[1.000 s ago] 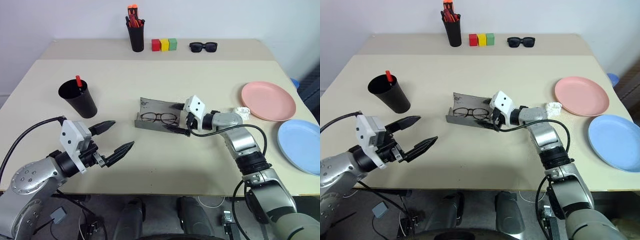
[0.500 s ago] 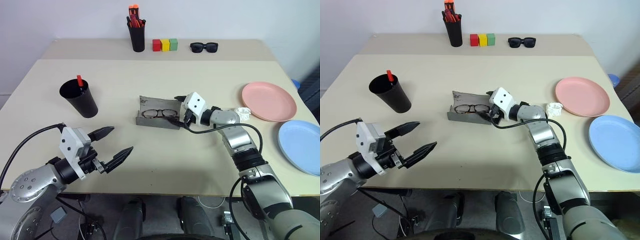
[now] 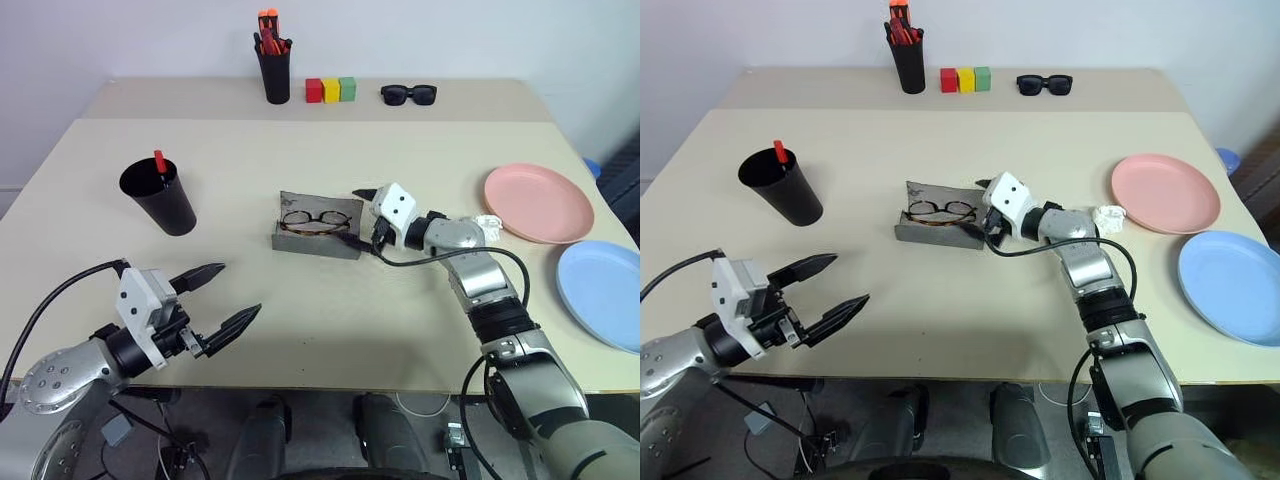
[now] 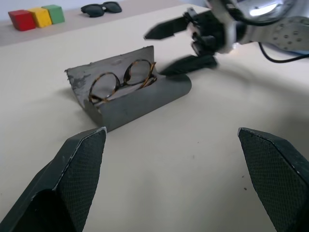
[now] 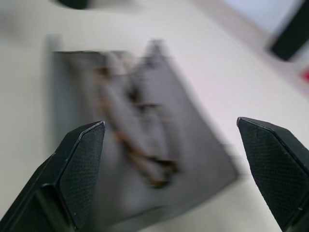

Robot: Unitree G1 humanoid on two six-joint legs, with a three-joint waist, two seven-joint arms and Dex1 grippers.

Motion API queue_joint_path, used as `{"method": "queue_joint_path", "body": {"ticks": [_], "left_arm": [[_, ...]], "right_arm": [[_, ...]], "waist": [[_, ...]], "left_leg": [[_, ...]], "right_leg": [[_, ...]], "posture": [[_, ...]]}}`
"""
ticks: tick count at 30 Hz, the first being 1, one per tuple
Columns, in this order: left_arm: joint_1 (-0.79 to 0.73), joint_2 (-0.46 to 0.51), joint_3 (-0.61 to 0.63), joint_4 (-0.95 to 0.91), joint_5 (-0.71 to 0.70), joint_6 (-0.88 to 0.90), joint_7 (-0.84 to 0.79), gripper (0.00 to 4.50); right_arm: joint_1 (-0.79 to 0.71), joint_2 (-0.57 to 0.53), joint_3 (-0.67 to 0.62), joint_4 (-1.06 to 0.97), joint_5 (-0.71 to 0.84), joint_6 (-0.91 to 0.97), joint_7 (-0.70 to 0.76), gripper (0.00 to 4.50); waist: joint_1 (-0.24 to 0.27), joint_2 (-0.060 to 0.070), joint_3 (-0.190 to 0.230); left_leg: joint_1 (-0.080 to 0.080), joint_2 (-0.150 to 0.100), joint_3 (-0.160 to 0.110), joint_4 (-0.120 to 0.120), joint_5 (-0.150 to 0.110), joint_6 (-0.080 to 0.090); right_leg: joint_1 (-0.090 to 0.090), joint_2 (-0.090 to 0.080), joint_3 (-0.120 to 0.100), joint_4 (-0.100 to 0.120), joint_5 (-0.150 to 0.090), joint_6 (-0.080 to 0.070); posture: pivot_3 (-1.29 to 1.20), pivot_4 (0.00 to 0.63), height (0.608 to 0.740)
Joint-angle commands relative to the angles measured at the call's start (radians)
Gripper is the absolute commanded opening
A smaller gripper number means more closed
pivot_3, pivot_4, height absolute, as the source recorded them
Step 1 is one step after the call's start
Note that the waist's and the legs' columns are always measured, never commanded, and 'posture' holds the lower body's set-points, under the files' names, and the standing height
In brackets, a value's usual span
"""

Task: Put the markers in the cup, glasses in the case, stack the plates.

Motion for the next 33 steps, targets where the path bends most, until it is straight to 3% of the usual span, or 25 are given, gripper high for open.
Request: {"method": "queue_joint_path", "body": {"ticks": [1,12,22,26,33], "left_arm": [[-0.006,-0.001,-0.006,-0.04,-0.001,-0.013,0.007,4.5],[-0.066,0.011,-0.022,-0.032,-0.015,0.02,0.027,4.5],[-0.061,0.001,0.004,-0.038,-0.037,0.041,0.052,4.5],[-0.054,-0.007,0.018,-0.06,-0.055,0.06,0.096,4.5],[-0.072,-0.005,0.011,-0.07,-0.063,0.08,0.132,4.5]], "right_arm": [[0.022,-0.013,-0.011,-0.105,0.061,0.043,0.059,4.46],[0.013,-0.004,-0.072,-0.142,0.154,0.153,0.061,4.46],[-0.11,0.059,-0.136,0.014,0.186,0.219,-0.031,4.46],[-0.103,0.041,-0.124,-0.038,0.264,0.39,0.065,4.46],[-0.107,0.031,-0.083,-0.029,0.236,0.399,0.107,4.46]], "waist": [[-0.001,0.0,0.0],[-0.001,0.0,0.0],[0.0,0.0,0.0],[0.0,0.0,0.0],[-0.002,0.0,0.0]], "left_leg": [[0.0,0.0,0.0,0.0,0.0,0.0],[0.0,0.0,0.0,0.0,0.0,0.0],[0.0,0.0,0.0,0.0,0.0,0.0],[0.0,0.0,0.0,0.0,0.0,0.0],[0.0,0.0,0.0,0.0,0.0,0.0]], "right_leg": [[0.0,0.0,0.0,0.0,0.0,0.0],[0.0,0.0,0.0,0.0,0.0,0.0],[0.0,0.0,0.0,0.0,0.0,0.0],[0.0,0.0,0.0,0.0,0.0,0.0],[0.0,0.0,0.0,0.0,0.0,0.0]], "posture": [[0.0,0.15,0.74],[0.0,0.15,0.74],[0.0,0.15,0.74],[0.0,0.15,0.74],[0.0,0.15,0.74]]}}
